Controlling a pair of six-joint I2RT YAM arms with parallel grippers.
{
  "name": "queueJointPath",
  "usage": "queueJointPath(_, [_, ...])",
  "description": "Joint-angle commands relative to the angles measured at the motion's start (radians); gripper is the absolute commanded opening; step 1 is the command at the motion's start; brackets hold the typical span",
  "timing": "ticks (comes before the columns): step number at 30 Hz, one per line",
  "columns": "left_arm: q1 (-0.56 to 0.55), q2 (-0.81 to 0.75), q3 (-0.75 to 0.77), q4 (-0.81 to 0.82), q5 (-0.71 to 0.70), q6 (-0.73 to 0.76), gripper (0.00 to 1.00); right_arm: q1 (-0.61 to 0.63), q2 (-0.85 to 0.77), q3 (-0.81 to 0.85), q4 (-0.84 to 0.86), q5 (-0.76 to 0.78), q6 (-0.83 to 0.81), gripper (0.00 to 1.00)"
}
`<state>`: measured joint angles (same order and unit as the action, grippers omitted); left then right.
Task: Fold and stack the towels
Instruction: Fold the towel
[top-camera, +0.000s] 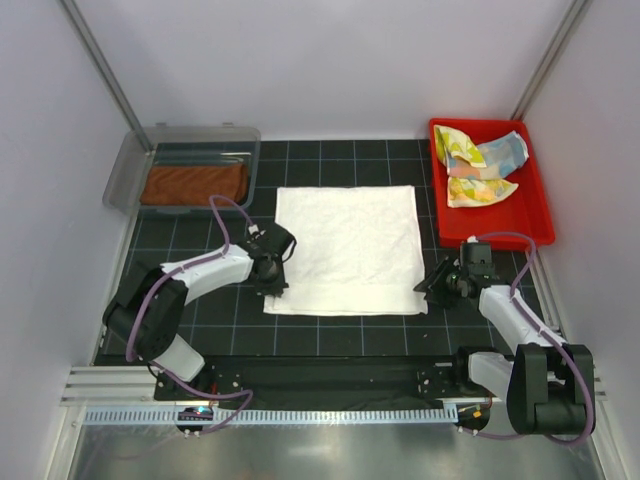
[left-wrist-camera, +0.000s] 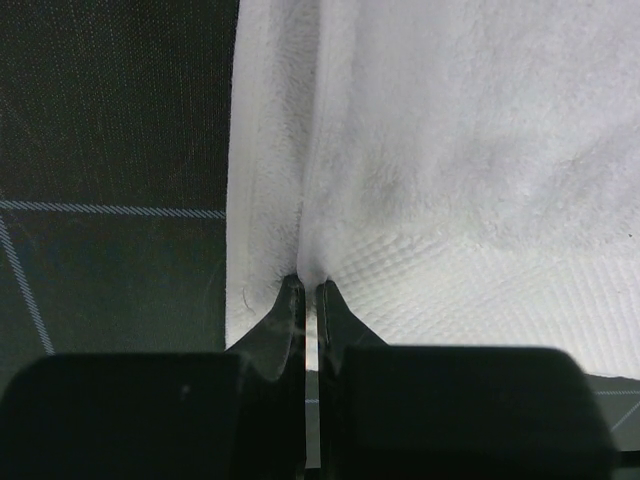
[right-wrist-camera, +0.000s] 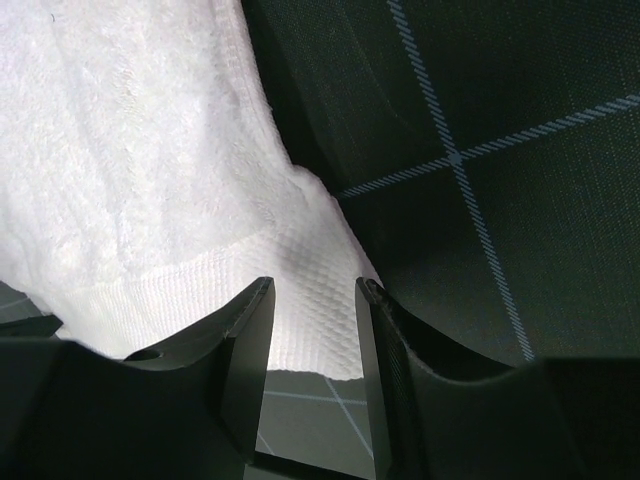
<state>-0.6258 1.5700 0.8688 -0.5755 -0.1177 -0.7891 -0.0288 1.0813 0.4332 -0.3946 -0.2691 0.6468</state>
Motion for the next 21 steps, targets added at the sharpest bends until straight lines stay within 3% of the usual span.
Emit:
queueJointPath(1, [0.024, 0.038, -0.014, 0.017, -0.063, 0.027, 0.00, 0.003, -0.009, -0.030, 0.054, 0.025, 0.005, 0.46])
queueJointPath(14, [0.075, 0.019, -0.040, 0.046, -0.008, 0.033, 0.00, 0.003, -0.098, -0.031, 0.051, 0.067, 0.004, 0.51])
queueJointPath(21, [0.107, 0.025, -0.042, 0.051, -0.004, 0.045, 0.00, 0.004, -0.018, -0.039, 0.094, -0.002, -0.010, 0.41])
